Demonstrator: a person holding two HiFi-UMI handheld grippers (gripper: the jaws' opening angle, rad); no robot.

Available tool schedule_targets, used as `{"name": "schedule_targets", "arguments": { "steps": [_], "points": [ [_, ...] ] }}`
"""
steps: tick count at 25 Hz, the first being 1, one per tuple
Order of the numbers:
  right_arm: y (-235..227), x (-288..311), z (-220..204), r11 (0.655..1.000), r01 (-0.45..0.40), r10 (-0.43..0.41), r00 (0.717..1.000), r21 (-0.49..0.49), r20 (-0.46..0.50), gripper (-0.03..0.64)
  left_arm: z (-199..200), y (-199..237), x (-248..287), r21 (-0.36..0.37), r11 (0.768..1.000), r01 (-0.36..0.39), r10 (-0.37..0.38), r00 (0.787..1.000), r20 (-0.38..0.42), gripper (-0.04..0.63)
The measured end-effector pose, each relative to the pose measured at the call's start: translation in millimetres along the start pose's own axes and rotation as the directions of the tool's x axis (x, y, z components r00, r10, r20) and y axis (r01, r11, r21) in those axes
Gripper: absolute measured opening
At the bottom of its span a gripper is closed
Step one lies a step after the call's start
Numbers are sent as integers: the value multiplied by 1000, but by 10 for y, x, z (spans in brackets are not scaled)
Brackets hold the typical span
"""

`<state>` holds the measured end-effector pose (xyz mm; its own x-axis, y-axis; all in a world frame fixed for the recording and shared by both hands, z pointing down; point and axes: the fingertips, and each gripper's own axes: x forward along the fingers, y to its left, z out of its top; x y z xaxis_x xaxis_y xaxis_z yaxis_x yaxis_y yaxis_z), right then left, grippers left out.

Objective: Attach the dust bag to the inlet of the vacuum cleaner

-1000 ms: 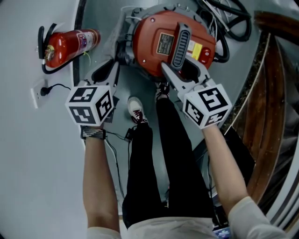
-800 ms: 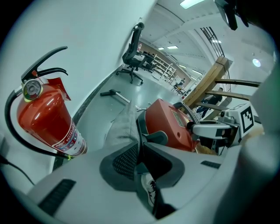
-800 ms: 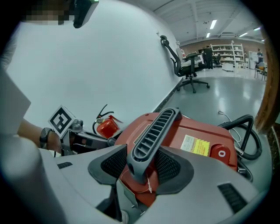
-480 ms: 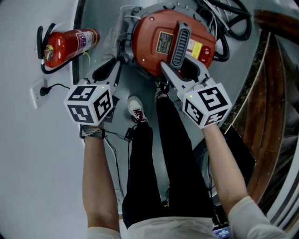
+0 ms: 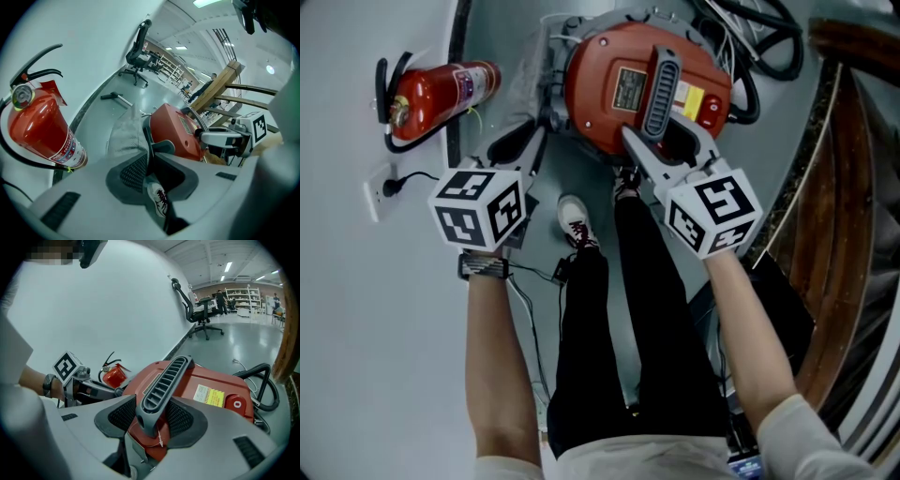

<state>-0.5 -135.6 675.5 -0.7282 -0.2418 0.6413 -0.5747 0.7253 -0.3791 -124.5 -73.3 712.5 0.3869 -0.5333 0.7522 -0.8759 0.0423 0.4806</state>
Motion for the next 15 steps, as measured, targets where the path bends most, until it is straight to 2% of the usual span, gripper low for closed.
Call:
{"name": "schedule_targets", "arguments": {
  "steps": [3,8,15],
  "points": [
    [-14,2,11,1000,-5,5,1000,-3,-5,209,6,4,8,36,999,-12,13,1000,-20,55],
    [5,-2,-10,999,-47,46,998,-19,-46,209,-24,15,-14,129,989,-71,78,996,-52,61],
    [-25,-120,-75,990,-116,103,985,-84,-142,209,-53,26,-157,166,983,-82,93,994,-55,43]
  ]
}}
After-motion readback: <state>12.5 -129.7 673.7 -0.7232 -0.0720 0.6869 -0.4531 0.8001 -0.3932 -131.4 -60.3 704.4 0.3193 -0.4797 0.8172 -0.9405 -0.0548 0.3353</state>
